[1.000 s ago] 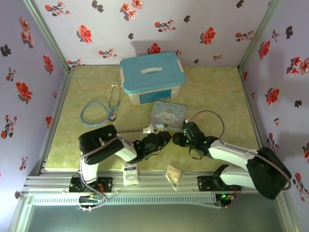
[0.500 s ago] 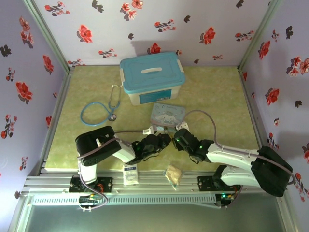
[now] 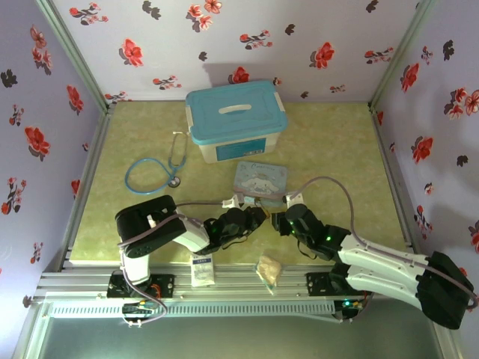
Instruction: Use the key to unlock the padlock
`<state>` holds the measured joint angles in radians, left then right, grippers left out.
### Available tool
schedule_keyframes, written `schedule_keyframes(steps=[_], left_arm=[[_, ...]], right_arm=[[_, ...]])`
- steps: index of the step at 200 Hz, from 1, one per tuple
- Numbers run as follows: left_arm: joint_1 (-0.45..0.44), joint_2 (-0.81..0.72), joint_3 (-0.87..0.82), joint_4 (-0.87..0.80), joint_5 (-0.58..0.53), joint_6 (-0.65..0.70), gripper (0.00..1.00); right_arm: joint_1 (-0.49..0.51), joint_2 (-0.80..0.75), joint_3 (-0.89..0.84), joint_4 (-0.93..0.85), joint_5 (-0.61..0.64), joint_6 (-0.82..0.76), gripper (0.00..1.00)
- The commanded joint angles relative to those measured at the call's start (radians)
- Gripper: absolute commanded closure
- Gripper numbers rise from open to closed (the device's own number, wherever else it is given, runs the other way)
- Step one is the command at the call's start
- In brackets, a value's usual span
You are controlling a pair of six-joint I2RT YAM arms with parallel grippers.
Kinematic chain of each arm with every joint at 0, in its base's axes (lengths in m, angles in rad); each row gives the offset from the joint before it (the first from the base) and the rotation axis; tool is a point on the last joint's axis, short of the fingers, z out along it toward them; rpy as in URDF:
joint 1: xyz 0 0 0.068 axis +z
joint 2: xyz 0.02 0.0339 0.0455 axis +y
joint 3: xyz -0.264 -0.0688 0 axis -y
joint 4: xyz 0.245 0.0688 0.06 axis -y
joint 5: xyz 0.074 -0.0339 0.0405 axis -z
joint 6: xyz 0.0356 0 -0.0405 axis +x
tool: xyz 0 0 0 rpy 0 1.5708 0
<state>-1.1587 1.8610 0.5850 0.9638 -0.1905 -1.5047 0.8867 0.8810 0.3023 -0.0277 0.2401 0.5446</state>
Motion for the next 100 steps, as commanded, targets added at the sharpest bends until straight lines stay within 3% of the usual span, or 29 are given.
schedule_keyframes(steps=[1, 30, 67, 100], left_arm=[[0.009, -0.029, 0.005, 0.052, -0.023, 0.014, 1.0], [0.011, -0.036, 0.002, 0.052, -0.022, 0.018, 1.0], [0.013, -0.031, -0.009, 0.079, -0.022, 0.011, 1.0], [0.014, -0.044, -0.013, 0.069, -0.019, 0.019, 1.0]], right_arm=[[-0.016, -0.03, -0.014, -0.032, -0.065, -0.003, 0.71], [0.052, -0.025, 0.019, -0.1, -0.015, -0.055, 0.68], [0.112, 0.038, 0.015, -0.04, -0.015, -0.108, 0.59], [0.126, 0.147, 0.04, 0.017, 0.019, -0.159, 0.6]])
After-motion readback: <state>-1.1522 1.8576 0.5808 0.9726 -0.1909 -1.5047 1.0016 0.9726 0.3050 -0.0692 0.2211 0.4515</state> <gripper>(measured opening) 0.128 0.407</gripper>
